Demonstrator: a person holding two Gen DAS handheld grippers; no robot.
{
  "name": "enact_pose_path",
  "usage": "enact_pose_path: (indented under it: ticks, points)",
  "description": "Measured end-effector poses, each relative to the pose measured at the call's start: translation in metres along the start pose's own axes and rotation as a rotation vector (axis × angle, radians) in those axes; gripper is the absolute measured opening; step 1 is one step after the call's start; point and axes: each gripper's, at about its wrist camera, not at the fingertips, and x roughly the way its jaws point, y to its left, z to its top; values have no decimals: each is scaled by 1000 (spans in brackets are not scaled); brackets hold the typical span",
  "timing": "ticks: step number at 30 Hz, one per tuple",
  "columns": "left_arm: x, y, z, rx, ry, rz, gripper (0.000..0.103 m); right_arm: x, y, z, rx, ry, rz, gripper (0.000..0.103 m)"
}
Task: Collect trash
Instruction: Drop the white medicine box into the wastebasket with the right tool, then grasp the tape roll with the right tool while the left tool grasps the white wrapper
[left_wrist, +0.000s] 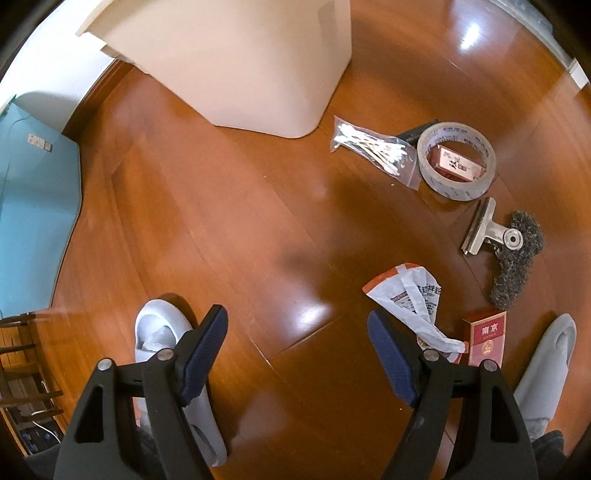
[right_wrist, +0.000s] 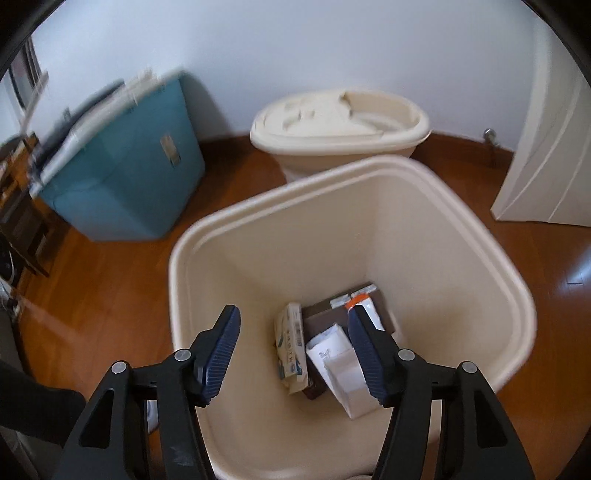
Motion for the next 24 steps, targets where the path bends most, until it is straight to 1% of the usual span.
enact_pose_path:
  ticks: [1, 2, 3, 4, 5, 7, 9, 10, 11, 13, 14, 16, 18, 20, 22, 23, 24]
  points:
    - [2, -2, 0, 1, 7, -2, 78, -17, -8, -8, 11, -41, -1, 68]
    - [4, -2, 0, -1, 17, -6, 78, -28, -15, -15, 21, -62, -9, 71]
    - [6, -3, 0, -6, 31, -16, 78, -44, -28, -31, 40, -83, -32, 79]
    - [9, -2, 0, -10, 42, -23, 78, -52, -39, -46, 54, -89, -55, 85]
    - [13, -3, 0, -14, 56, -28, 78, -58, -55, -68, 71, -74, -96, 85]
    - [20, -6, -1, -16, 74, -32, 78, -51, -89, -115, 117, 27, -177, 85]
    - [28, -9, -2, -19, 99, -35, 78, -33, -122, -173, 205, 165, -259, 84]
    - [31, -11, -2, -20, 109, -35, 78, -23, -132, -201, 247, 224, -266, 81]
    - [33, -13, -2, -18, 118, -32, 78, -10, -138, -234, 297, 285, -243, 80]
    - [34, -18, -3, -14, 127, -31, 78, 6, -139, -265, 353, 338, -207, 77]
    - [34, -20, -3, -11, 129, -31, 78, 15, -140, -279, 402, 352, -193, 76]
    - [32, -26, -3, 0, 128, -35, 78, 30, -146, -291, 483, 363, -160, 69]
    - [29, -33, -2, 6, 122, -40, 78, 38, -153, -295, 530, 362, -168, 67]
    - [28, -38, -2, 16, 119, -42, 78, 47, -162, -298, 597, 359, -146, 65]
    - [30, -40, -2, 20, 124, -45, 78, 58, -165, -302, 616, 392, -135, 58]
    - [31, -40, -3, 17, 129, -48, 78, 61, -164, -300, 594, 382, -138, 50]
    - [33, -38, -4, 4, 138, -57, 78, 62, -163, -297, 586, 385, -123, 29]
